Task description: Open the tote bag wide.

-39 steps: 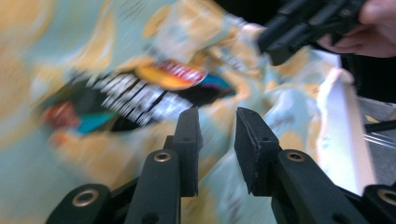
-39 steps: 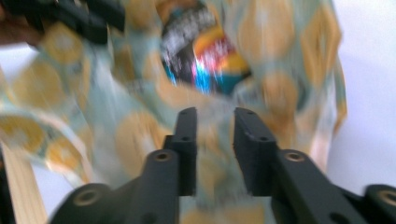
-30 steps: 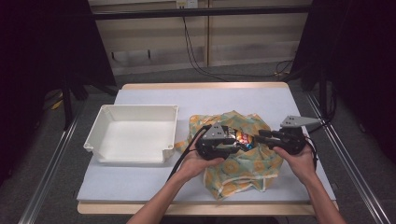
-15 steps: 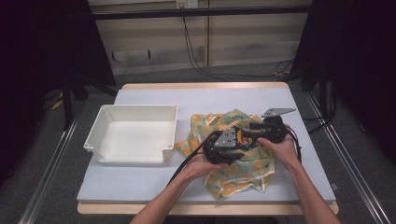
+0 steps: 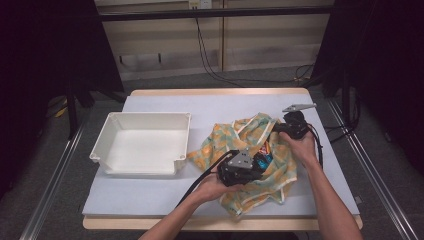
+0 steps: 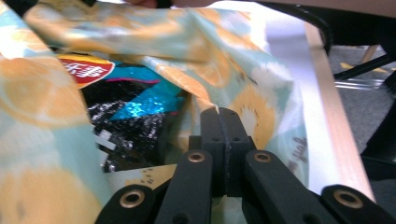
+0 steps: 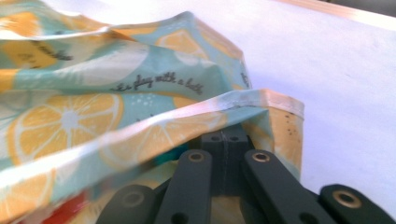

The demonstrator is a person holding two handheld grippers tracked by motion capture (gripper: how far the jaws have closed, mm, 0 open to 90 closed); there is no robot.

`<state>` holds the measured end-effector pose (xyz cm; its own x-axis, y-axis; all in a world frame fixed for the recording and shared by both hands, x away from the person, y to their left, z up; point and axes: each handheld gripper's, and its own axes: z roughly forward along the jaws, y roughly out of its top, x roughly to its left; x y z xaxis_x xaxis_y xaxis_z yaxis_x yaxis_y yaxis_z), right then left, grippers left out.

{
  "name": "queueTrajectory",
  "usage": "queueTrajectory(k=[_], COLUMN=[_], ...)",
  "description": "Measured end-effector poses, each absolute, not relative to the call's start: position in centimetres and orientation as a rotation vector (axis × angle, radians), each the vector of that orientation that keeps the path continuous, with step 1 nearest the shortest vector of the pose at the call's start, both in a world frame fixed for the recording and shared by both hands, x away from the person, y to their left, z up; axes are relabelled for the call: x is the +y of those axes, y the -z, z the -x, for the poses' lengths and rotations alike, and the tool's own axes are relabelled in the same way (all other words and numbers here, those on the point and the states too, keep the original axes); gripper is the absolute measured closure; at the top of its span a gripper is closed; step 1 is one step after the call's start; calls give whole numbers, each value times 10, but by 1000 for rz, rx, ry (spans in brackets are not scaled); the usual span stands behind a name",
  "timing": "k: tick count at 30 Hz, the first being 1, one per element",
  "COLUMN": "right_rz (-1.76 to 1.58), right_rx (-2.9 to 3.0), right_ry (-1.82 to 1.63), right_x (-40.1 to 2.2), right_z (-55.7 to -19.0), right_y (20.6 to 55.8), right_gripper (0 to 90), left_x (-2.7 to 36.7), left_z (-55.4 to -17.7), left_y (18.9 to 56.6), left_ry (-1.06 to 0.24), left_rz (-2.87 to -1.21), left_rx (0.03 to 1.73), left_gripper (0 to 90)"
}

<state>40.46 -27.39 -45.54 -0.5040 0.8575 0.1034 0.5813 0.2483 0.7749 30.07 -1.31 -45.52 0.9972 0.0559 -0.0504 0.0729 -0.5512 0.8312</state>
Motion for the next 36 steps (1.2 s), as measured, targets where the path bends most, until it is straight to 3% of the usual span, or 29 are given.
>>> queueTrajectory(k=[11, 20, 27, 31, 36], right_rz=[-1457, -1427, -1352, -1303, -1256], right_rx=[2074, 2139, 2140, 2137, 2134], right_ry=[-1058, -1074, -1184, -1221, -1279], right_x=[-289, -277, -275, -277, -276], right_z=[-432, -426, -399, -379, -353], right_y=[467, 480, 461, 446, 427], right_gripper=[900, 897, 657, 558, 480], left_x=[-6, 0, 5, 10, 16], left_z=[-287, -291, -296, -299, -303], left_y=[458, 457, 448, 444, 438], left_ry=[85, 83, 67, 69, 55], left_rz=[-2169, -2130, -2094, -2065, -2044], left_rx=[8, 58, 106, 179, 210], left_gripper=[900, 893, 771, 670, 634])
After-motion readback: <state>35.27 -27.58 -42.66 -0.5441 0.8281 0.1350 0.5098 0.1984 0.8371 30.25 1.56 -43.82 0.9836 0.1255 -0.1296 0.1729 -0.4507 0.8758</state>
